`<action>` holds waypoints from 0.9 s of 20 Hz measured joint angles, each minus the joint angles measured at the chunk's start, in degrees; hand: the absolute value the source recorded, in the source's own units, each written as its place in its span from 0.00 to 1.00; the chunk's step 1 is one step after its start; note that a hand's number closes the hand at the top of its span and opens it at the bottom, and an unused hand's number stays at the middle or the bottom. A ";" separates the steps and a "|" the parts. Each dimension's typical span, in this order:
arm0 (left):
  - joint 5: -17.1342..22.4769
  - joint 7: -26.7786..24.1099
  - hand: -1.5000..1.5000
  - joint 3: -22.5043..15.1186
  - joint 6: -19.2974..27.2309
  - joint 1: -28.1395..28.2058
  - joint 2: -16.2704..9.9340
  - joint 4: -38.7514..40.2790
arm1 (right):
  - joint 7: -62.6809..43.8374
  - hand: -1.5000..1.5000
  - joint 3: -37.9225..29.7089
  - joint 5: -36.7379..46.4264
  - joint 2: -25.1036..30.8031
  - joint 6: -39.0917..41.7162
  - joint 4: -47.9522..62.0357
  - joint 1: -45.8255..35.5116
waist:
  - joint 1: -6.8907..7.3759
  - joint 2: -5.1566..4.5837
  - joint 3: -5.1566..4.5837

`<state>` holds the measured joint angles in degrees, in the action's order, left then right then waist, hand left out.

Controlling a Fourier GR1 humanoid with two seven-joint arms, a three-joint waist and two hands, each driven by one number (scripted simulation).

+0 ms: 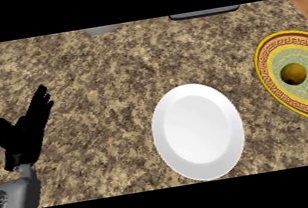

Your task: Pick the lemon from the plate and place it in the plate

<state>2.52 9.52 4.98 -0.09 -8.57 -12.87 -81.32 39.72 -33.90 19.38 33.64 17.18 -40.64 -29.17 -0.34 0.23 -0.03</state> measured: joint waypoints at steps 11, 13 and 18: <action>-1.27 0.48 0.50 -0.49 0.65 -1.93 1.20 0.86 | -9.03 0.00 -3.04 -10.11 7.03 16.24 6.88 0.47 | 0.46 -0.31 0.07; -1.66 0.16 0.50 -0.65 0.85 -1.91 1.66 1.30 | -8.46 0.00 -2.67 -10.82 7.81 16.05 7.32 0.76 | 0.52 -0.33 0.07; -1.56 1.34 0.50 -0.77 0.37 -1.07 1.61 -0.96 | -4.73 0.00 -1.82 -10.69 11.30 14.68 12.74 1.34 | 1.09 -0.49 0.14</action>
<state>0.95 10.86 4.22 0.27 -9.64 -11.26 -82.28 34.99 -35.73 8.69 44.94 31.86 -27.91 -27.83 0.75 -0.25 0.10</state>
